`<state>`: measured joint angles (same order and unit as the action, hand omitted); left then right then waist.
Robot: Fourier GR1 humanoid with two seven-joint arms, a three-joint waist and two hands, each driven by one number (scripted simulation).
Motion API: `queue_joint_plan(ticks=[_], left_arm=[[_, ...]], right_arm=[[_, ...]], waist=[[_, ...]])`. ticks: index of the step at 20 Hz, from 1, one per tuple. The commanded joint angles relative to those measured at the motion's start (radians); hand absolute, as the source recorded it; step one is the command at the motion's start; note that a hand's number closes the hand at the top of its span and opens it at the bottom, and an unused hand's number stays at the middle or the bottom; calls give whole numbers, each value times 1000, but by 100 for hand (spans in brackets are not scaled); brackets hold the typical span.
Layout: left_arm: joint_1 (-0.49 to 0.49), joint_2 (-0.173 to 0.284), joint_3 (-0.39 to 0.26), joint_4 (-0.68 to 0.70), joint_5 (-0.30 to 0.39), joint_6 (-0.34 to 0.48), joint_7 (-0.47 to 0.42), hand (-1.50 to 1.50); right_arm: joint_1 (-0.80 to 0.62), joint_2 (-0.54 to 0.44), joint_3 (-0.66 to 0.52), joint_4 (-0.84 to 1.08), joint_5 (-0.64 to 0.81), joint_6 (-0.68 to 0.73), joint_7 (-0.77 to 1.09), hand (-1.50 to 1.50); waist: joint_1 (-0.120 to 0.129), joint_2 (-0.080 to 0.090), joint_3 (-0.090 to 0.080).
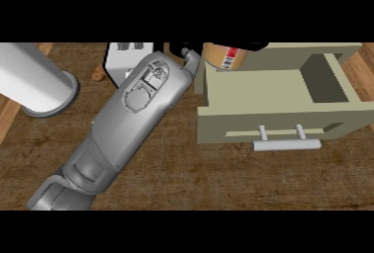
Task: Pick up the can, place it into the drawer and close the drawer
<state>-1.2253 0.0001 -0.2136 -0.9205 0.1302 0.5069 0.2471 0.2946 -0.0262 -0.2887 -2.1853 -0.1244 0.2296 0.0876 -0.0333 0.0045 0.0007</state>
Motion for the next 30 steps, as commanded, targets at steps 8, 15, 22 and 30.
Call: queue_joint_plan(ticks=[8, 15, 22, 30], left_arm=[[-197, 0, -104, 292, 184, 85, -97, 150], [-268, 0, -171, 387, 244, 89, -116, 150], [-267, 0, -247, 469, 304, 102, -173, 150], [-261, 0, -314, 513, 349, 130, -226, 150]], right_arm=[[-38, -30, -31, 34, -46, 26, 7, -150], [-125, 11, 50, 64, 81, -50, 33, -150], [-151, 6, 56, 43, 72, -58, 75, -150], [-182, -26, 34, 53, 51, -43, 74, -150]], waist=[[-39, 9, 2], [-30, 10, 1], [-54, 16, 2], [-64, 20, 2]])
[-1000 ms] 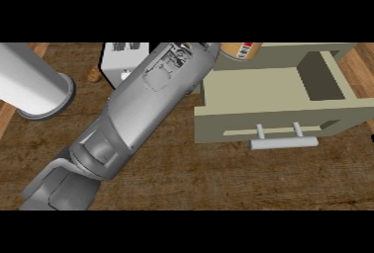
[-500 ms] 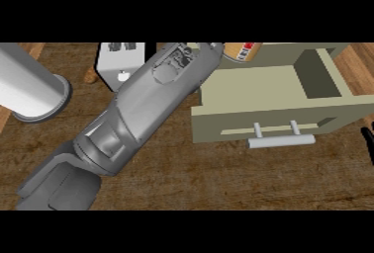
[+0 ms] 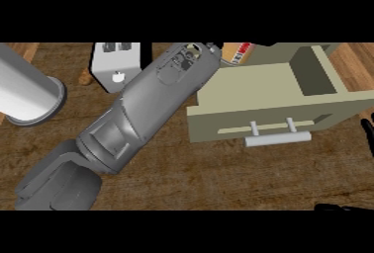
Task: Pick up the can, place it into the drawer and close the drawer
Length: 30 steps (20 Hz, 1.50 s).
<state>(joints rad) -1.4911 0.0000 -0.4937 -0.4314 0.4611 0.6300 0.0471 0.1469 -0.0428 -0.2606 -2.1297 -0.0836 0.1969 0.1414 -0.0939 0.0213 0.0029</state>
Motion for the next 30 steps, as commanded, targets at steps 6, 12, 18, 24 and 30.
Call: queue_joint_plan(ticks=[6, 12, 18, 24, 30], left_arm=[[21, 0, -103, 58, 21, 32, -66, 150], [62, 0, -143, 57, 56, 73, -80, -150], [69, 0, -165, 54, 86, 156, -83, -150], [67, 0, -149, 81, 119, 144, -125, -150], [71, 0, -113, 55, 180, 137, -153, -150]], right_arm=[[-34, -10, 2, 26, 1, 2, -5, -150], [-10, 5, 28, 11, 27, 8, -30, -150], [-19, 6, 34, -11, 17, -1, 7, -150], [-27, -18, 5, -38, -6, 2, 24, -150], [-59, -77, 29, -75, 178, -7, -49, -150]], waist=[[-16, 6, 0], [-29, 8, 0], [-41, 7, 0], [-36, 9, -1], [-22, 12, -2]])
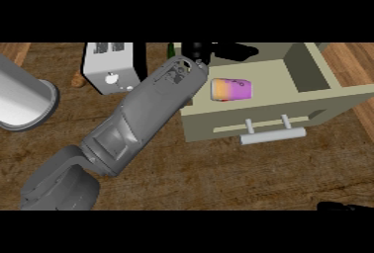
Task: Pick up the can, place it into the drawer and close the drawer
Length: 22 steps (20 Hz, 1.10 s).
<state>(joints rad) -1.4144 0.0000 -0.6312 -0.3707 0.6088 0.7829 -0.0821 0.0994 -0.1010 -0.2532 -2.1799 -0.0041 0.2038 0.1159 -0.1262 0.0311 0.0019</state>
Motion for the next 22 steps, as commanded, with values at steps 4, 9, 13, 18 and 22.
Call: queue_joint_plan(ticks=[4, 9, 13, 18, 22], left_arm=[[6, 0, -11, -42, 60, 37, 0, -150], [17, 0, 5, -87, 105, 36, -38, -150], [-27, 0, 17, -49, 112, 75, -65, -150], [-26, 0, 8, -77, 114, 66, -52, -150], [-12, 0, -9, -97, 106, 72, -29, -150]], right_arm=[[-16, -83, 28, -55, 143, 29, -48, -150], [-52, -78, 112, -46, 317, -14, -72, -150], [-60, -107, 177, -18, 478, -31, -113, -150], [-105, -142, 272, 38, 716, -68, -85, -150], [-125, -166, 307, 195, 834, -119, -166, -150]], waist=[[-4, -3, 0], [45, -12, -1], [48, -8, -1], [91, -19, -2], [105, -21, -1]])
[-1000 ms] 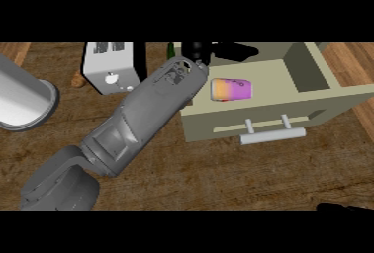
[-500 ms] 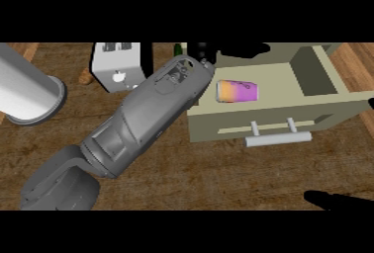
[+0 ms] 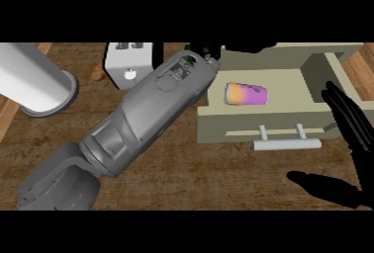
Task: Pick up the can, place it into the drawer and close the drawer
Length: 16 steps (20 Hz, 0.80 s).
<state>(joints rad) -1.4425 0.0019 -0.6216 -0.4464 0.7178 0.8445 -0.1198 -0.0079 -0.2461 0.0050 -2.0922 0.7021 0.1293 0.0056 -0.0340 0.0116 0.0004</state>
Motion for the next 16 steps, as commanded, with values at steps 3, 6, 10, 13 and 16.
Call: queue_joint_plan(ticks=[3, 6, 10, 13, 16], left_arm=[[-30, 11, 24, 14, -17, -31, 41, -150], [4, 18, 19, -46, -35, 10, 57, -150], [46, 112, 16, -111, -61, -41, 105, -150], [65, 123, -10, -205, -90, 18, 190, -150], [120, 192, -30, -304, -112, -3, 235, -150]], right_arm=[[-69, -7, 112, 146, 230, -44, 19, -150], [-79, 13, 143, 265, 338, -115, 19, -150], [-160, 93, 125, 460, 369, -260, -8, -150], [-172, 77, 62, 592, 349, -343, -80, -150], [-253, 83, 37, 712, 357, -368, -87, -150]], waist=[[27, -6, 0], [45, -12, 0], [54, -12, 0], [60, -16, 0], [72, -18, 0]])
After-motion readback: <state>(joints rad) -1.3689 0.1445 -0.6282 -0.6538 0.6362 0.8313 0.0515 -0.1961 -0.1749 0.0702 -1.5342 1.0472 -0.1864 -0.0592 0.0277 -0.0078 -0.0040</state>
